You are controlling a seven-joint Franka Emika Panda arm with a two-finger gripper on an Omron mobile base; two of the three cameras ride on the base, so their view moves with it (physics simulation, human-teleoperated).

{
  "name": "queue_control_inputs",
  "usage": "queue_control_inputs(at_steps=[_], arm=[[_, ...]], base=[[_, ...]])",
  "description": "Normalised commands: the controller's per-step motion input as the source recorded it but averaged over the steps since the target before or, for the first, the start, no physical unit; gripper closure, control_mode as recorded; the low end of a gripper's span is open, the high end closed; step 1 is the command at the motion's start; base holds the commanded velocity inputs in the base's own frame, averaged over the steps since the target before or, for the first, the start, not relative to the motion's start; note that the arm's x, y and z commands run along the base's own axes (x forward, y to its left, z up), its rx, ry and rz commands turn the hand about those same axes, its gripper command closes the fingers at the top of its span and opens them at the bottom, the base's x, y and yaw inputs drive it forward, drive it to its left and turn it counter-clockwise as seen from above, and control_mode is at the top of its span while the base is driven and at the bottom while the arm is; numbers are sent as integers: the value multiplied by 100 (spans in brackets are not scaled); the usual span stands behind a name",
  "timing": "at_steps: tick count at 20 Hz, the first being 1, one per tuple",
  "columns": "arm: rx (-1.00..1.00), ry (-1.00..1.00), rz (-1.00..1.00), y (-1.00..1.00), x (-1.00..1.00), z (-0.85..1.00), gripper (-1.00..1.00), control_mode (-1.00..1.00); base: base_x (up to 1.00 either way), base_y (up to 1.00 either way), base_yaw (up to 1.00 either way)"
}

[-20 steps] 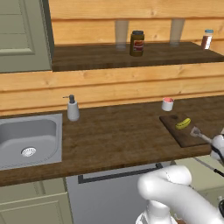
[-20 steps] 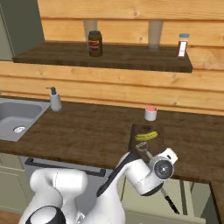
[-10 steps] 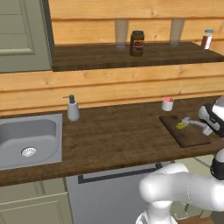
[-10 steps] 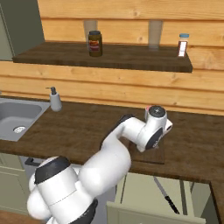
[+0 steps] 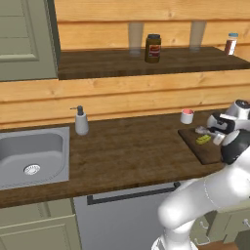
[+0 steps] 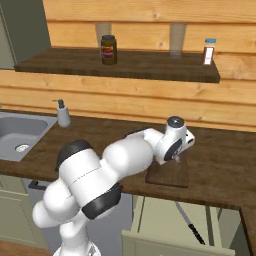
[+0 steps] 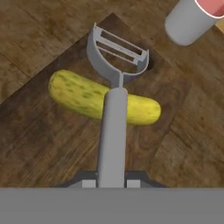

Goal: Place the appropriate cutting tool for cutting the cucumber skin on the cutting board.

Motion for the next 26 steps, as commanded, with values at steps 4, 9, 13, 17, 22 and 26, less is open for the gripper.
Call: queue_control_inputs(at_steps=[4,9,13,17,22,26], arm=[[0,17,0,-9,0,-1,100,-100],[0,35,0,-2,0,-3,100,-100],[0,2,0,0,0,0,100,-100],[0,0,0,0,-24,-9,100,-100],[0,0,0,0,-54,-40,100,-100],[-2,0,0,1,-46,-59,100,-100]], base=[[0,0,0],[0,0,0],[0,0,0],[0,0,0],[0,0,0],[0,0,0]])
